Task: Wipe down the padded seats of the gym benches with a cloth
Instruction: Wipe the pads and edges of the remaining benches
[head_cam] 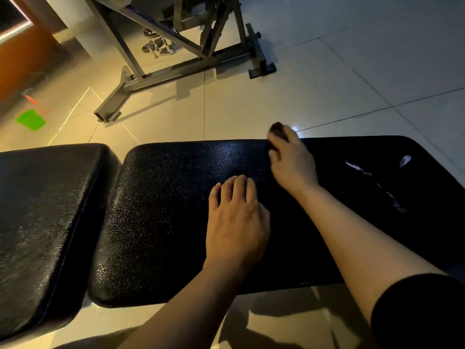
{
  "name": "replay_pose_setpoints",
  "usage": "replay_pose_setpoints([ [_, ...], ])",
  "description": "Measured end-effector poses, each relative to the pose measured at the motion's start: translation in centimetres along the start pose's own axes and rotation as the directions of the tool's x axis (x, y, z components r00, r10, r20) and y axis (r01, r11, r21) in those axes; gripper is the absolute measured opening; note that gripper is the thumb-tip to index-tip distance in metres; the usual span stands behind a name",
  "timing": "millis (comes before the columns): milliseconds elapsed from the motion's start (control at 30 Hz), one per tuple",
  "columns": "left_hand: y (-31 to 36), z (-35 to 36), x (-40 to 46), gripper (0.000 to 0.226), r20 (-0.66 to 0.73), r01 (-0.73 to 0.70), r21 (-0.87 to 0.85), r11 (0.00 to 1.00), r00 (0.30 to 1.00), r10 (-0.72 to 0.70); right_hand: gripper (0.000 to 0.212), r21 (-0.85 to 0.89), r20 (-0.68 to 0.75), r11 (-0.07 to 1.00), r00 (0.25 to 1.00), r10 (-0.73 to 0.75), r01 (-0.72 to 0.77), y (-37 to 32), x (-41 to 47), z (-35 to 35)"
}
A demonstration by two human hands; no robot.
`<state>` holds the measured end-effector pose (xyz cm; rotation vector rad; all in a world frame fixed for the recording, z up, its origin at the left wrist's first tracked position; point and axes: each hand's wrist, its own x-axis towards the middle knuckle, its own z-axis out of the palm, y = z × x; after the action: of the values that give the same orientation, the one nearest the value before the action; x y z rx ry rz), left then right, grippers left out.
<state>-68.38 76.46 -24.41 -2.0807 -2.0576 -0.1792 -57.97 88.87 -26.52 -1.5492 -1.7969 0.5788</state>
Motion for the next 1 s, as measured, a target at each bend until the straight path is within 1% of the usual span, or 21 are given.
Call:
replay_pose_setpoints([
  [33, 0.0, -0.1, 0.0, 0.051, 0.011, -0.001, 0.001, 1.000, 1.000, 0.001, 0.041, 0.036, 0.049, 0.997, 0.996, -0.073, 0.071, -1.2, -0.1, 0.7],
  [100, 0.0, -0.3, -0.1, 0.053, 0.051, -0.004, -0.008, 1.000, 0.999, 0.005, 0.041, 0.125, 0.172, 0.976, 0.965, -0.200, 0.180, -3.0, -0.1, 1.8],
  [167, 0.0, -0.3, -0.1, 0.053, 0.065, -0.004, -0.011, 1.000, 0.998, 0.005, 0.044, 0.174, 0.246, 0.963, 0.938, -0.245, 0.206, -3.3, 0.1, 2.1],
  [200, 0.0, -0.4, -0.2, 0.053, 0.061, -0.004, 0.001, 1.000, 0.998, 0.003, 0.046, 0.166, 0.253, 0.965, 0.937, -0.240, 0.202, -3.0, 0.2, 2.0],
  [267, 0.1, -0.4, -0.1, 0.051, 0.032, 0.008, 0.006, 1.000, 0.999, -0.008, 0.048, 0.092, 0.209, 0.981, 0.960, -0.188, 0.172, -1.5, 0.5, 1.0],
  [300, 0.2, -0.3, -0.1, 0.050, 0.015, 0.014, -0.002, 1.000, 1.000, -0.014, 0.049, 0.045, 0.165, 0.991, 0.977, -0.134, 0.128, -0.4, 0.6, 0.2],
  [367, 0.1, -0.2, -0.1, 0.049, 0.000, 0.013, -0.017, 1.000, 1.000, -0.013, 0.049, -0.016, 0.062, 1.000, 0.998, 0.018, -0.017, 2.1, 0.8, -1.5],
  [400, 0.1, -0.2, -0.1, 0.049, -0.004, 0.013, -0.021, 1.000, 1.000, -0.013, 0.048, -0.023, 0.017, 0.996, 0.996, 0.092, -0.091, 3.2, 0.8, -2.1],
  [433, 0.1, -0.2, -0.1, 0.049, -0.010, 0.012, -0.020, 1.000, 1.000, -0.012, 0.045, -0.030, -0.019, 0.989, 0.990, 0.143, -0.144, 3.8, 0.7, -2.4],
  [467, 0.0, -0.1, -0.1, 0.049, -0.016, 0.010, -0.016, 1.000, 1.000, -0.010, 0.043, -0.053, -0.044, 0.985, 0.986, 0.163, -0.165, 3.9, 0.6, -2.3],
  [500, 0.0, -0.1, -0.1, 0.049, -0.021, 0.009, -0.012, 1.000, 1.000, -0.009, 0.040, -0.085, -0.057, 0.984, 0.987, 0.153, -0.157, 3.5, 0.5, -1.9],
  [567, 0.1, 0.0, 0.0, 0.050, -0.025, 0.010, -0.005, 1.000, 1.000, -0.010, 0.036, -0.092, -0.035, 0.993, 0.997, 0.071, -0.074, 1.6, 0.3, -0.6],
  [633, 0.1, -0.1, 0.0, 0.051, -0.007, 0.008, -0.001, 1.000, 1.000, -0.008, 0.037, -0.032, 0.057, 0.998, 0.997, -0.055, 0.057, -0.8, -0.3, 0.6],
  [700, 0.0, -0.2, -0.1, 0.055, 0.028, -0.005, 0.004, 1.000, 1.000, 0.005, 0.041, 0.038, 0.156, 0.983, 0.970, -0.186, 0.182, -2.5, -0.9, 1.3],
  [767, 0.0, -0.3, -0.1, 0.055, 0.039, -0.013, 0.008, 1.000, 0.999, 0.013, 0.044, 0.087, 0.220, 0.974, 0.950, -0.222, 0.208, -2.7, -1.2, 0.9],
  [833, 0.1, -0.4, -0.1, 0.051, 0.015, -0.001, 0.011, 1.000, 1.000, 0.001, 0.047, 0.064, 0.201, 0.980, 0.959, -0.198, 0.189, -1.5, -1.1, -0.2],
  [900, 0.1, -0.3, 0.0, 0.050, 0.001, 0.008, 0.003, 1.000, 1.000, -0.008, 0.049, -0.015, 0.122, 0.992, 0.985, -0.124, 0.127, 0.8, -1.1, -1.6],
  [967, 0.1, -0.3, -0.1, 0.050, -0.001, 0.009, 0.004, 1.000, 1.000, -0.009, 0.048, -0.069, 0.016, 0.997, 1.000, 0.027, -0.025, 3.3, -1.4, -3.2],
  [1000, 0.1, -0.3, -0.1, 0.051, -0.003, 0.008, 0.004, 1.000, 1.000, -0.008, 0.046, -0.083, -0.030, 0.991, 0.994, 0.106, -0.108, 4.1, -1.7, -3.7],
])
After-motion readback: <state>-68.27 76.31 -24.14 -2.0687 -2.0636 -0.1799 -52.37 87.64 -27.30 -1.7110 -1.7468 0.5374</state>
